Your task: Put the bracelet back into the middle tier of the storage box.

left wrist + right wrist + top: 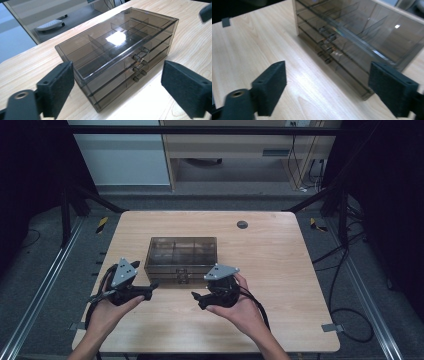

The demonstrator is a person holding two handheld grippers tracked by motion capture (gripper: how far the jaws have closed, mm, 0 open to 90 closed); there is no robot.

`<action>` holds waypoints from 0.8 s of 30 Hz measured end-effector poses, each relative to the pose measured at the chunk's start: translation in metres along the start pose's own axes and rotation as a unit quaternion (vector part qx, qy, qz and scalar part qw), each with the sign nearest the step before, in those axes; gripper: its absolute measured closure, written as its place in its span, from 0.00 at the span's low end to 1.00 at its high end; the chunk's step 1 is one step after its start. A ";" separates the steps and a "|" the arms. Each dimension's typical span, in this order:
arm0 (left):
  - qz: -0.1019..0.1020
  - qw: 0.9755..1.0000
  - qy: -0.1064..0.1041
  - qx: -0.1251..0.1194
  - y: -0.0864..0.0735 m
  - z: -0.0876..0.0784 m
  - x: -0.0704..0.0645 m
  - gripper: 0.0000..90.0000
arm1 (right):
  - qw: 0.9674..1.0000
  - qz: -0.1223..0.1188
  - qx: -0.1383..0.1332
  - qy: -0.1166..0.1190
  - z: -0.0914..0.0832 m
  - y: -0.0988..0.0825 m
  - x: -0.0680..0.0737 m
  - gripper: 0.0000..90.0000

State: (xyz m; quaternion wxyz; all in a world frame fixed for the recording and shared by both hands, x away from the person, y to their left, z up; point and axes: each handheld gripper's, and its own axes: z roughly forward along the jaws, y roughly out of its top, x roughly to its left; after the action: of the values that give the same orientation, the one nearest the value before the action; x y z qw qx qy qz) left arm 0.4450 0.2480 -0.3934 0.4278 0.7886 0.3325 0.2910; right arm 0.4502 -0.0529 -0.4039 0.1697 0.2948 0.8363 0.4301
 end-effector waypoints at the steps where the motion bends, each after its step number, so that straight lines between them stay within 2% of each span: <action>1: -0.002 1.000 -0.002 0.000 -0.002 -0.002 0.001 0.11 | 1.000 0.003 -0.002 -0.001 -0.002 -0.001 -0.001 0.14; 6: -0.007 1.000 -0.001 0.000 -0.009 -0.005 0.003 0.08 | 1.000 0.006 -0.002 -0.003 -0.010 -0.005 -0.008 0.12; 9: 0.004 1.000 0.005 0.009 -0.018 -0.004 0.004 0.07 | 1.000 0.008 -0.006 -0.004 -0.017 -0.010 -0.015 0.09; 13: 0.007 1.000 0.011 0.015 -0.026 -0.004 0.006 0.06 | 1.000 -0.012 -0.006 -0.020 -0.024 -0.019 -0.021 0.07; 15: 0.002 1.000 0.010 0.015 -0.030 -0.003 0.008 0.06 | 1.000 -0.012 -0.010 -0.023 -0.028 -0.024 -0.026 0.06; 18: 0.003 1.000 0.010 0.016 -0.034 -0.002 0.009 0.06 | 0.999 -0.014 -0.009 -0.032 -0.030 -0.030 -0.031 0.06; 19: -0.001 1.000 0.013 0.014 -0.038 -0.001 0.010 0.06 | 0.999 -0.021 0.000 -0.050 -0.032 -0.039 -0.037 0.06; 24: 0.005 1.000 0.015 0.019 -0.048 0.003 0.013 0.06 | 0.998 -0.010 0.020 -0.067 -0.034 -0.056 -0.048 0.07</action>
State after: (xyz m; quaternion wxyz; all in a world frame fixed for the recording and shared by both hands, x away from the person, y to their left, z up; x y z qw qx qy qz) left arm 0.4417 0.2766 -0.4338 0.4062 0.7936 0.3405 0.2988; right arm 0.4495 -0.1297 -0.4288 0.2237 0.3175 0.8343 0.3912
